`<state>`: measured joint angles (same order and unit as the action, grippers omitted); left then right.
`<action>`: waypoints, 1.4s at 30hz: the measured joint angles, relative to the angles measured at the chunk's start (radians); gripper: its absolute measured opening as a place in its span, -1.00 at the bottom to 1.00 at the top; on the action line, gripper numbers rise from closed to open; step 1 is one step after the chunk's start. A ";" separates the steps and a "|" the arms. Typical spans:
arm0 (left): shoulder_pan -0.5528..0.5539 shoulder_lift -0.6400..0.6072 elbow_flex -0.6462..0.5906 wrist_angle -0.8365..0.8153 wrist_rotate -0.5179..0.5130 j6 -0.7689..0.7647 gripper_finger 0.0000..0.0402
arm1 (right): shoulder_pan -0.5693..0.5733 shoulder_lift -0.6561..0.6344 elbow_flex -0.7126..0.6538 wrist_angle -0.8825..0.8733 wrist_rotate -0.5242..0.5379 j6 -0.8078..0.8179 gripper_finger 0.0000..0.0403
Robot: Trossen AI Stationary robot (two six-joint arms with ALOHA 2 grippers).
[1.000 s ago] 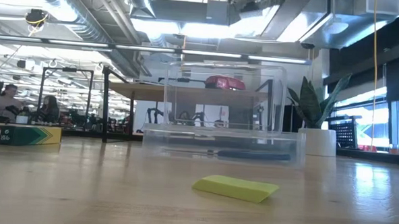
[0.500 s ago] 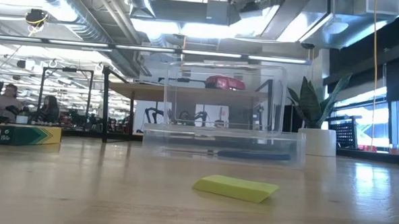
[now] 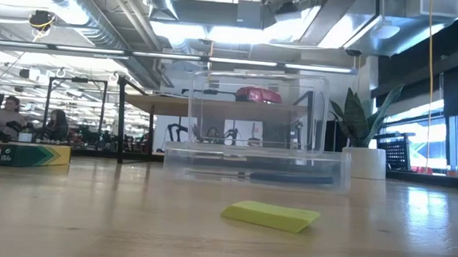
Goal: Pack school essentials
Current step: Put the yellow crayon box into the transparent supply box
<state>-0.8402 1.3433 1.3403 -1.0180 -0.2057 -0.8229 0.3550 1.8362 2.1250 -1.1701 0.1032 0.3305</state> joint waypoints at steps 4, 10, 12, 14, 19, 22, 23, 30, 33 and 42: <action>0.001 0.042 0.000 -0.008 0.015 -0.054 -1.00 | 0.000 0.000 0.000 -0.003 0.000 -0.021 -0.66; 0.005 0.079 0.000 -0.011 0.045 -0.045 -1.00 | 0.000 0.000 -0.001 -0.003 0.000 -0.024 -0.66; 0.015 0.079 0.000 -0.019 0.061 -0.058 -1.00 | 0.000 0.000 -0.001 -0.003 0.000 -0.025 -0.66; 0.029 0.077 0.000 -0.038 0.066 -0.106 -1.00 | 0.000 0.000 -0.001 -0.003 0.000 -0.025 -0.66; 0.057 0.070 0.000 -0.067 0.066 -0.195 -1.00 | 0.000 0.000 -0.001 -0.002 0.000 -0.025 -0.66; 0.074 0.070 0.000 -0.067 0.067 -0.202 -0.98 | 0.000 0.000 -0.001 -0.002 0.000 -0.025 -0.66; 0.080 0.070 0.000 -0.069 0.067 -0.207 -0.96 | 0.000 0.000 -0.001 -0.002 0.000 -0.025 -0.66; 0.117 0.070 0.000 -0.160 0.067 -0.266 -0.69 | 0.000 0.000 -0.001 -0.001 0.000 -0.025 -0.66; 0.152 0.070 0.000 -0.271 0.067 -0.396 -0.59 | 0.000 0.000 -0.001 -0.001 0.000 -0.021 -0.66; 0.187 0.048 0.000 -0.425 -0.024 -0.712 -0.57 | 0.000 0.000 -0.001 -0.002 0.146 0.057 -0.66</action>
<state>-0.6534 1.3916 1.3403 -1.4434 -0.2292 -1.5352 0.3546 1.8366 2.1242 -1.1717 0.2496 0.3875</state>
